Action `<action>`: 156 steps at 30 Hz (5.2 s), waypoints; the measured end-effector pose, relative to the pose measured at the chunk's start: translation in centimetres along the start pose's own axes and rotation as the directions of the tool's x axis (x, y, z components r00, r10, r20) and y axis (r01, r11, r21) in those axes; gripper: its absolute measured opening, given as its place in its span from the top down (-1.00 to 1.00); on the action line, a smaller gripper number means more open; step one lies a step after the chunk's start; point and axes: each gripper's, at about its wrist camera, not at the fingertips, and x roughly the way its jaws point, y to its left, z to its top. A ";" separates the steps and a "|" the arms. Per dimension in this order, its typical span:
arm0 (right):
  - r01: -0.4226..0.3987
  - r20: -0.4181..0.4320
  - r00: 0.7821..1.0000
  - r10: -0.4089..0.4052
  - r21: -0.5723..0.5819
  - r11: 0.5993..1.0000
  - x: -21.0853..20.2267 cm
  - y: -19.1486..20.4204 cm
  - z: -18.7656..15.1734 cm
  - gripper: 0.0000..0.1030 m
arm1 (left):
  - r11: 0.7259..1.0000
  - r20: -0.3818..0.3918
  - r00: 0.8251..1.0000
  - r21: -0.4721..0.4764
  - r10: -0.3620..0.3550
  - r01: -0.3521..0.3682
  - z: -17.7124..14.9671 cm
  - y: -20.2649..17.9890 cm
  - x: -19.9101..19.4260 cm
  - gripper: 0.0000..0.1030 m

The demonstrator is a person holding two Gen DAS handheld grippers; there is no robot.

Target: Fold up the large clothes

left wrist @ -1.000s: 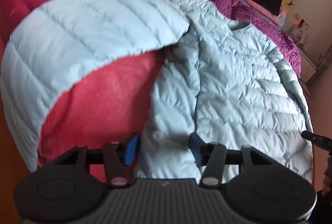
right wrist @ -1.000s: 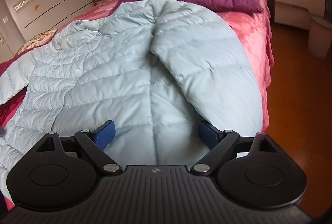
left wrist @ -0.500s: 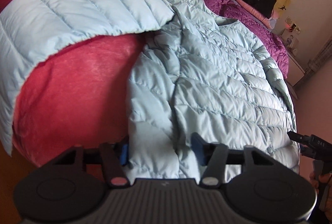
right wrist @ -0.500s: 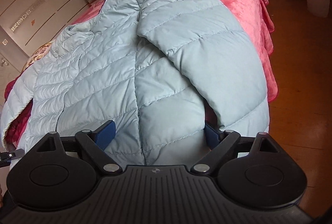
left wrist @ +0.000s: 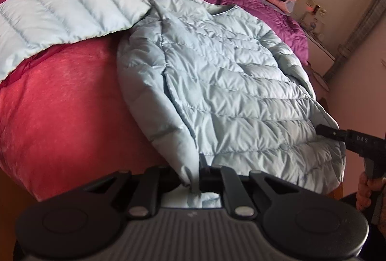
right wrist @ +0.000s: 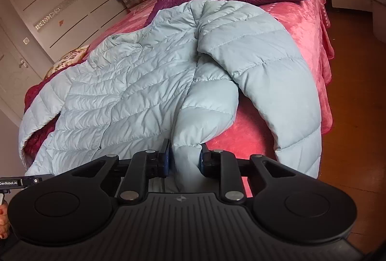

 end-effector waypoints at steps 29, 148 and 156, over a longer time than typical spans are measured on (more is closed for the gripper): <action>0.183 0.206 0.965 -0.160 -0.097 0.978 -5.6 1.7 1.2 -0.91 | 0.979 0.109 0.992 0.183 0.067 -0.087 4.1 -1.6 -8.5 0.19; -0.284 0.285 0.959 -0.001 0.956 0.069 4.2 -18.0 -8.2 -1.00 | 0.926 0.258 0.966 0.369 -0.015 -0.084 3.3 -20.4 2.4 -0.52; -0.333 0.331 0.940 -0.084 0.943 -0.009 6.0 -18.6 -8.4 -1.00 | 0.927 0.256 0.966 0.356 0.022 -0.116 4.0 -20.2 3.4 -0.52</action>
